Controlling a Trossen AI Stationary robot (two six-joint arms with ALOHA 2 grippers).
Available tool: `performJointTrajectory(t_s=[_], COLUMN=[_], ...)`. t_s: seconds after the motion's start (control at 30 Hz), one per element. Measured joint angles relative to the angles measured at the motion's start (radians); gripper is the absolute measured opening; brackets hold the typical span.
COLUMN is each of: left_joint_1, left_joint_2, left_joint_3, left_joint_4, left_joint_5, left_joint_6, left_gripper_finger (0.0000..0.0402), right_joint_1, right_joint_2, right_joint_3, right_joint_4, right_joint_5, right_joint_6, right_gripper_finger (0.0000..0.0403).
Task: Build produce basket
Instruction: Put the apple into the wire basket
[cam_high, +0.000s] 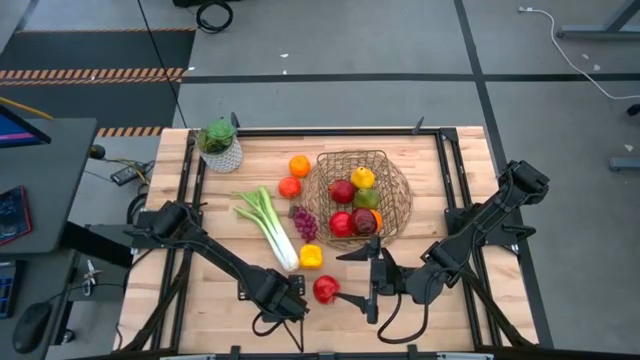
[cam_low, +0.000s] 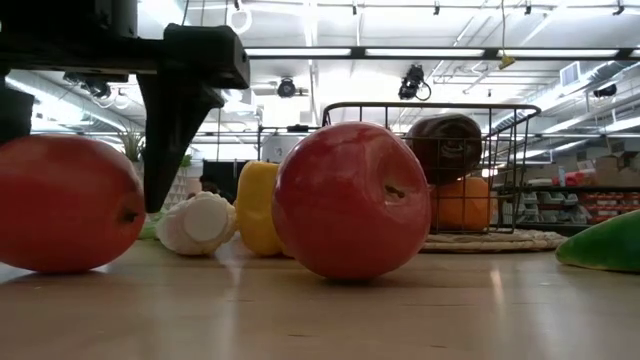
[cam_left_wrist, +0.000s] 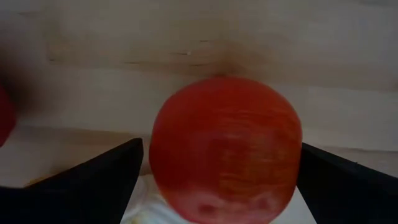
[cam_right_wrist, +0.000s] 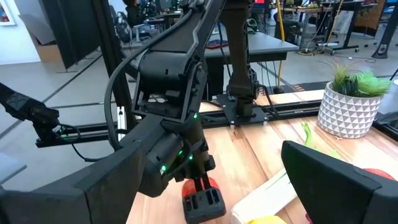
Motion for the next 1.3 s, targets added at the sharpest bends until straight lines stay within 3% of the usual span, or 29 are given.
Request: performJointTrajectory(t_s=[0.17, 0.37, 0.7, 1.03, 1.3], left_joint_1=[0.000, 0.001, 0.001, 0.006, 0.036], left_joint_2=[0.000, 0.000, 0.000, 0.000, 0.000], left_joint_3=[0.000, 0.000, 0.000, 0.009, 0.144], left_joint_4=[0.009, 0.007, -0.018, -0.029, -0.082], left_joint_5=[-0.001, -0.001, -0.016, -0.091, -0.090], left_joint_6=[-0.019, -0.044, -0.165, -0.538, -0.883], left_gripper_finger=[0.0396, 0.0364, 0.0320, 0.0316, 0.0317], right_joint_1=[0.000, 0.000, -0.001, 0.000, 0.011], right_joint_2=[0.000, 0.000, -0.057, -0.095, -0.095], right_joint_3=[0.000, 0.000, 0.000, 0.000, 0.000], right_joint_4=[0.006, 0.009, 0.052, 0.048, 0.039], right_joint_5=[0.000, 0.000, 0.007, 0.010, 0.013], right_joint_6=[0.000, -0.002, -0.153, -0.242, -0.115], right_gripper_finger=[0.0382, 0.0382, 0.0382, 0.0382, 0.0382])
